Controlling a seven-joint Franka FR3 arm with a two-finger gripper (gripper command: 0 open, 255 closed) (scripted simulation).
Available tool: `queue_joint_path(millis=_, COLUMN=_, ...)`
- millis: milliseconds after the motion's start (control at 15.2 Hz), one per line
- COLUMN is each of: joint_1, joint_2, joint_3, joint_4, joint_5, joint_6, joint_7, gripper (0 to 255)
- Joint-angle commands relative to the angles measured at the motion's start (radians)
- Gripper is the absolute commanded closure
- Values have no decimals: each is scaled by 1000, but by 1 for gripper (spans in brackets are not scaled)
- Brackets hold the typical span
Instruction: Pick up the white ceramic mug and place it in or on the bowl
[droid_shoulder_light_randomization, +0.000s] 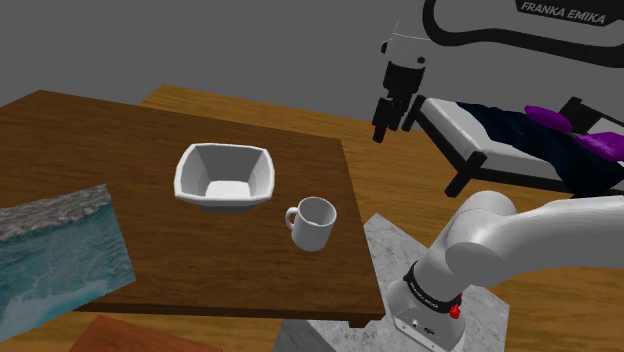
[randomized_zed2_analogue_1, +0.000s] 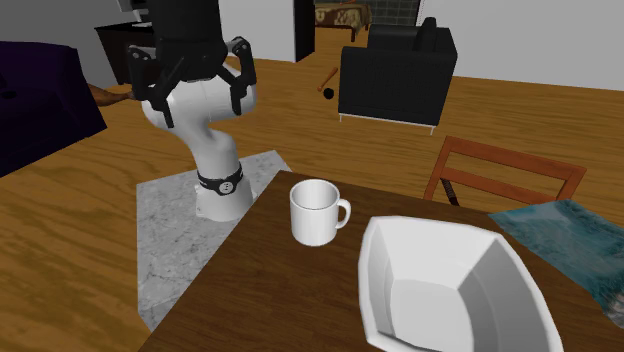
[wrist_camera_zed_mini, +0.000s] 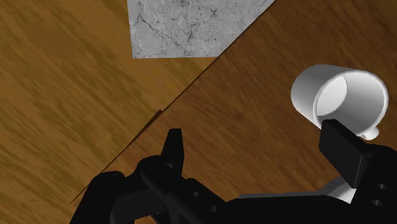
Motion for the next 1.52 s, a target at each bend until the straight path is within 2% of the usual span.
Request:
queue_joint_path(millis=0, joint_1=0, joint_2=0, joint_3=0, joint_4=0, joint_5=0, joint_6=0, joint_7=0, gripper=0)
queue_joint_path(millis=528, joint_1=52, joint_2=-6, joint_3=89, joint_4=-231, joint_5=86, joint_6=274, joint_7=109, gripper=0)
queue_joint_path(millis=1056, joint_1=122, joint_2=122, joint_3=196, joint_4=-378, joint_5=174, joint_6=602, joint_7=217, gripper=0)
queue_joint_path(millis=1452, joint_1=123, joint_2=166, joint_3=204, joint_4=-424, joint_5=179, joint_6=693, joint_7=218, gripper=0)
